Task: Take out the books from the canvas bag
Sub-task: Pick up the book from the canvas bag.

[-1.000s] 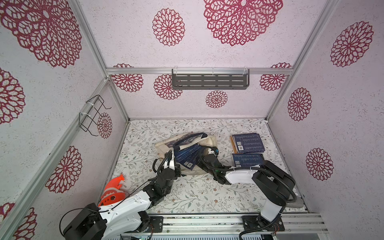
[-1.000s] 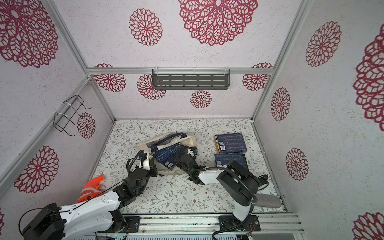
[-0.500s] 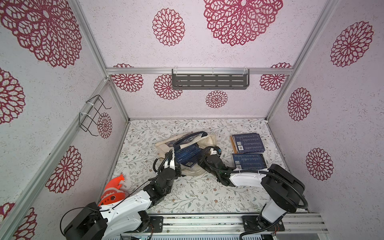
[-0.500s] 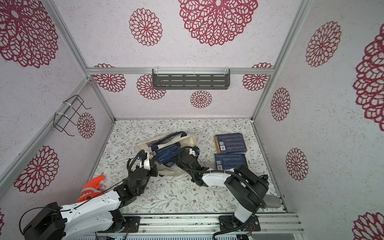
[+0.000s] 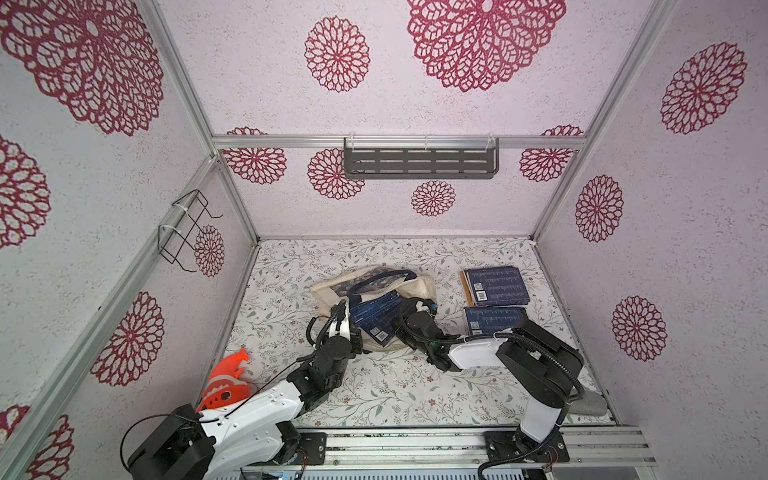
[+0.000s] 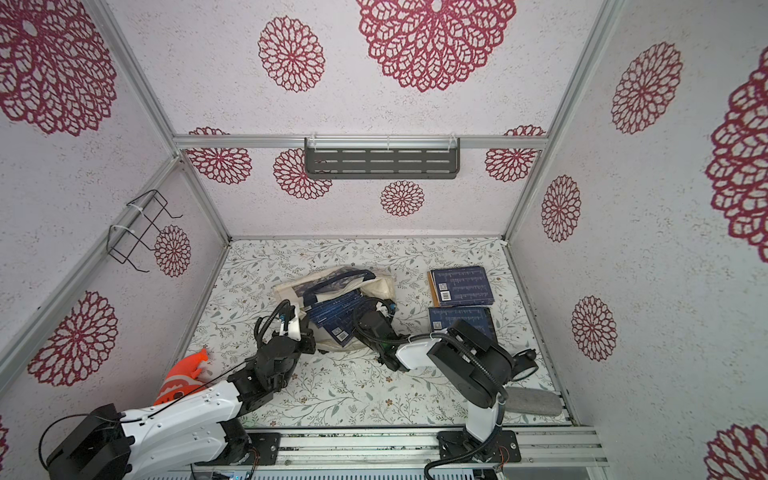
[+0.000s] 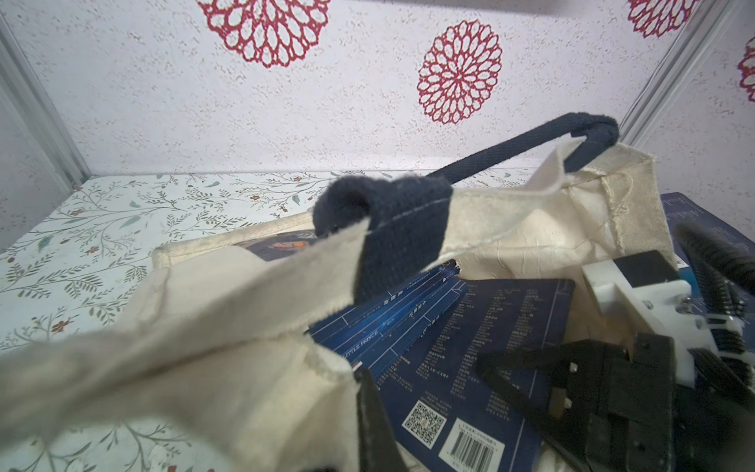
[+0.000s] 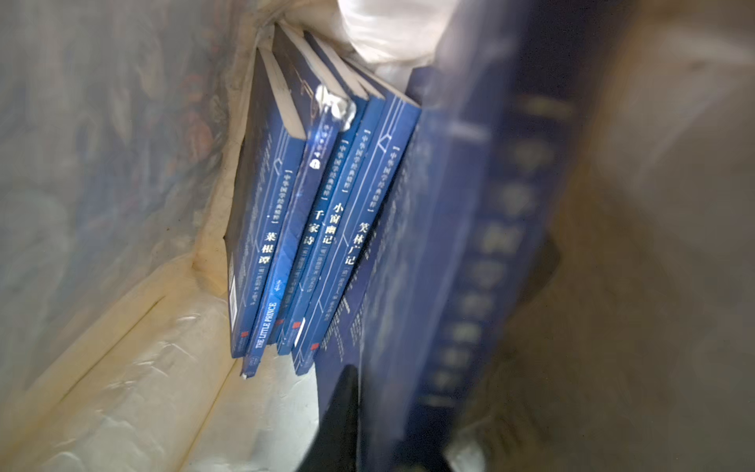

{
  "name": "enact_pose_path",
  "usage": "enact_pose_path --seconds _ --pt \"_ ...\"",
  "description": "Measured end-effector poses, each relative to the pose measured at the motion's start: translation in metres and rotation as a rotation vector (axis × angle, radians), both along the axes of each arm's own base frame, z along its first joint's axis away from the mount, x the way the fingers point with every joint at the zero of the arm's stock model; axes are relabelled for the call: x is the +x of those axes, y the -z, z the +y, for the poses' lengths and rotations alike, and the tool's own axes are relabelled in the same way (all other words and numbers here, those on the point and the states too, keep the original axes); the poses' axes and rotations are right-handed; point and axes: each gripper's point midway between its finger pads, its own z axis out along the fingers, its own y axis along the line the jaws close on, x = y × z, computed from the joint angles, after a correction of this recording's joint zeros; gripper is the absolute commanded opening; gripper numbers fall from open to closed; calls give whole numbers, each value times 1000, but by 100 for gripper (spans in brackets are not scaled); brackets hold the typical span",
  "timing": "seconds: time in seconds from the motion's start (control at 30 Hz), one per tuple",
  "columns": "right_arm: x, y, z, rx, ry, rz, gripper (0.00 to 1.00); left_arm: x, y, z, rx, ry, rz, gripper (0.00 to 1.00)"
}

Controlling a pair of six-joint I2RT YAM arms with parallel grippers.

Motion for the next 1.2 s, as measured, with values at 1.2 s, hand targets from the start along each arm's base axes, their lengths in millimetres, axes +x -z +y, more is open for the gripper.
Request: enact_pose_path --seconds 1.2 --pt "-37 -148 -101 -134 55 -450 0 1 0 1 1 -6 -2 0"
